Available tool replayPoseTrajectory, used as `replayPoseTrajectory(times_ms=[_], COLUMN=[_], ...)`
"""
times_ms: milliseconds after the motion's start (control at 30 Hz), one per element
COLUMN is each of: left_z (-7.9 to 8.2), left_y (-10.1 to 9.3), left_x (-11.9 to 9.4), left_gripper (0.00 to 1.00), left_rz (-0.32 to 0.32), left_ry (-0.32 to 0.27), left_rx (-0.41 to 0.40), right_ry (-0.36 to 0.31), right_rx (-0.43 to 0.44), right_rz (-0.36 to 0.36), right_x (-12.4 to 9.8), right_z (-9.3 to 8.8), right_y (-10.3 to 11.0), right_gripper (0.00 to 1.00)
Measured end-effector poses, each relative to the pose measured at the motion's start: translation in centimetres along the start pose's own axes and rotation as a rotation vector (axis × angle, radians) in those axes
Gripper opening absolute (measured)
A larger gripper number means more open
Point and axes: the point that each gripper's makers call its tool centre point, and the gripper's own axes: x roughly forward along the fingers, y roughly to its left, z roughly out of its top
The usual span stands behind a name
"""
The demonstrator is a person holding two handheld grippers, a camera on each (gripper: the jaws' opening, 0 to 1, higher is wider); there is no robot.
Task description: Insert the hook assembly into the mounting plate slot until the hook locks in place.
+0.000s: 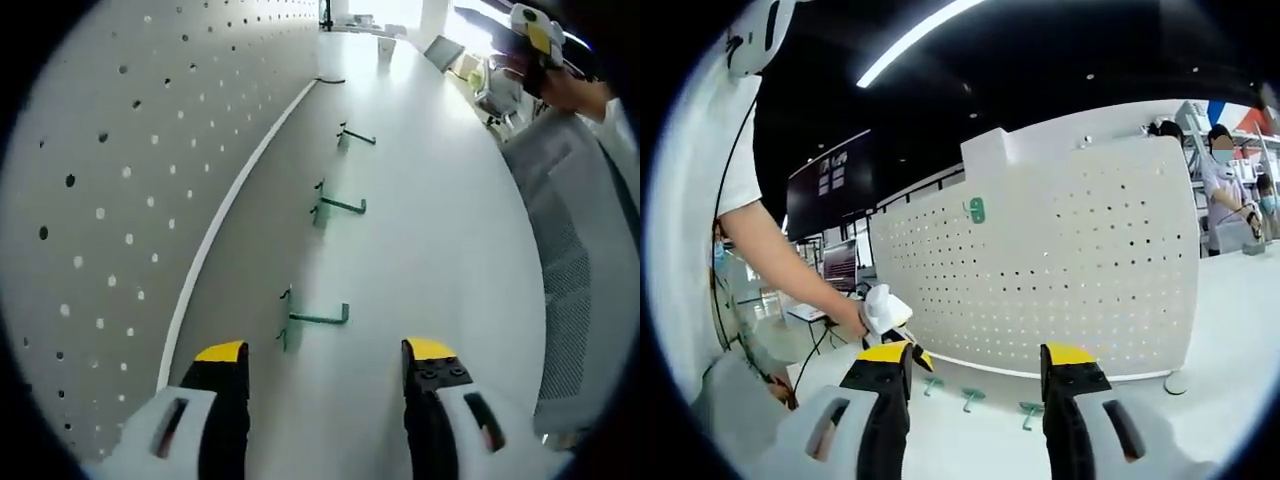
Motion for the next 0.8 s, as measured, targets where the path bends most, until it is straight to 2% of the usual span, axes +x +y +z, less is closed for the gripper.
replayPoseTrajectory(times_ms=[233,500,800], left_z=[0.09,0.11,0.16], left_y=[-0.19,0.23,0.18], left_x=[0.84,0.90,0.81], left_gripper=[0.63,0.58,0.58], left_rz=[-0.038,-0.027,-0.025], left_ry=[0.035,0.054,0.056], left_rx=[0.024,0.071,0.067], right_ry=[-0.002,-0.009,-0.004], right_rx=[0.013,0.023,0.025], right_rz=[-0.007,-0.018,-0.019], right_x=[-0.10,-0.29,-0.26], right_z=[-0.03,0.12,0.03], right_y=[-0.29,-0.55,-0.51], right_gripper=[0.50,0.49,0.48])
